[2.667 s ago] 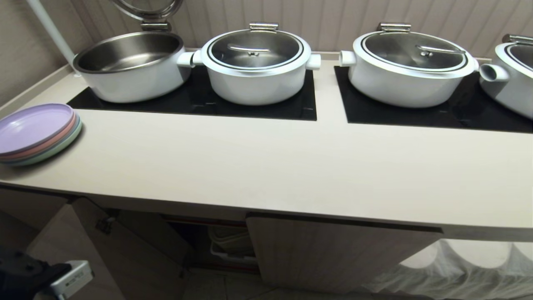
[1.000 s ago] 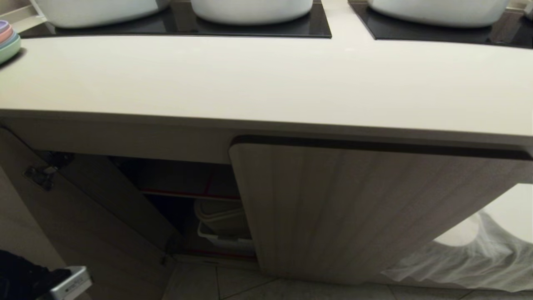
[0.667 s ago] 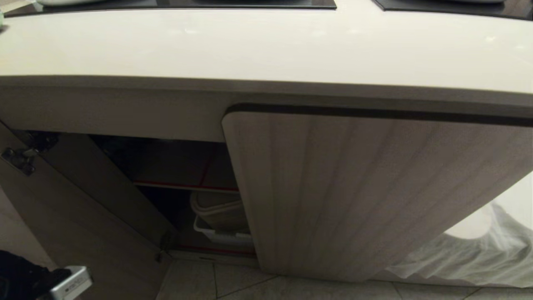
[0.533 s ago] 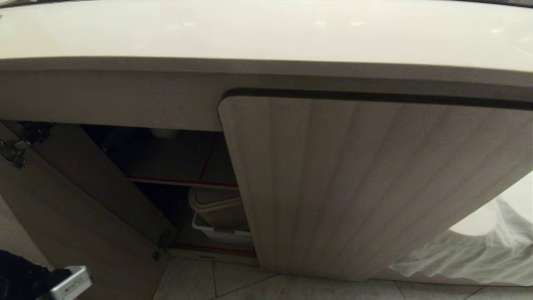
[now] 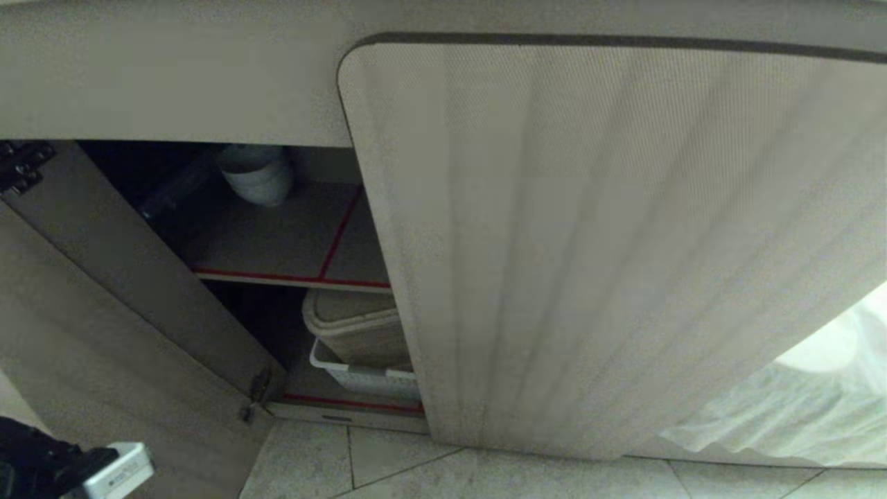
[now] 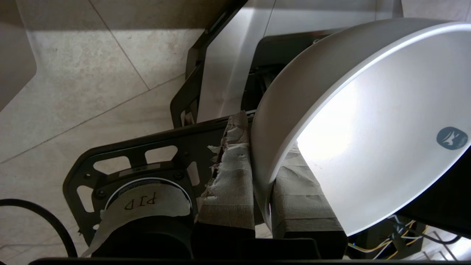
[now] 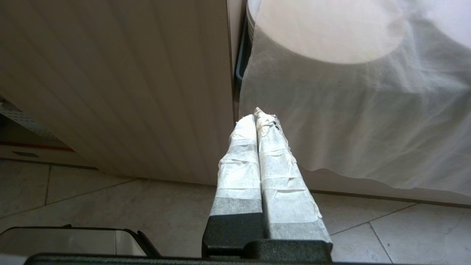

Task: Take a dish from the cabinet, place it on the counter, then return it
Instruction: Put it back into the cabinet

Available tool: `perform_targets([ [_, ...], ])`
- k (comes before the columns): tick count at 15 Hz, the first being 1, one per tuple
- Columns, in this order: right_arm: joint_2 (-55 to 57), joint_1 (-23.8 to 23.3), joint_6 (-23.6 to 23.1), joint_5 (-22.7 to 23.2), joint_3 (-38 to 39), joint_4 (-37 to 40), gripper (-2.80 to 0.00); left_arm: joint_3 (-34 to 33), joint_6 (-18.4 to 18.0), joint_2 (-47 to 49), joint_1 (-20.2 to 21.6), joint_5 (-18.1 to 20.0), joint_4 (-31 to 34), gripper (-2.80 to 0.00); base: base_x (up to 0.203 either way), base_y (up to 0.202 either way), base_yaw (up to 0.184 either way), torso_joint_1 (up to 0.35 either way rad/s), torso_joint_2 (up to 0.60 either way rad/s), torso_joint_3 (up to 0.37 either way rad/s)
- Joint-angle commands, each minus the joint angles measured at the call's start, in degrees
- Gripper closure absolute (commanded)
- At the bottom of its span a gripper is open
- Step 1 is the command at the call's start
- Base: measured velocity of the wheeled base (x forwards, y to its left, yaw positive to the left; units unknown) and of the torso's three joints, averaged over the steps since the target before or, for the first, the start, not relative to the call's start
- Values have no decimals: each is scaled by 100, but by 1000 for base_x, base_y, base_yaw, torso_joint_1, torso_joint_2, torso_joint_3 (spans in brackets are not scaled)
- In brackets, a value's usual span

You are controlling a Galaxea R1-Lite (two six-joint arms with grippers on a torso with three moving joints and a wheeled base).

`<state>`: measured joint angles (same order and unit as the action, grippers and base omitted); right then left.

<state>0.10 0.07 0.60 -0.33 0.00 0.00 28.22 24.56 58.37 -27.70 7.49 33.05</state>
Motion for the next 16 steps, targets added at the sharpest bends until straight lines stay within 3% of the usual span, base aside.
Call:
perform_targets([
  [1,8,1,2,-2,0,0,0,-19,21,8,1,7,17,0,0,0,0,-22,64,55],
  [13,-1,-6,-6,-2,0,0,0,-370,64,-106,19,49,-95,0,0,0,0,-1,3,3],
  [16,-9,-7,-7,-2,0,0,0,-370,431,-19,19,88,-408,0,0,0,0,0,0,0],
])
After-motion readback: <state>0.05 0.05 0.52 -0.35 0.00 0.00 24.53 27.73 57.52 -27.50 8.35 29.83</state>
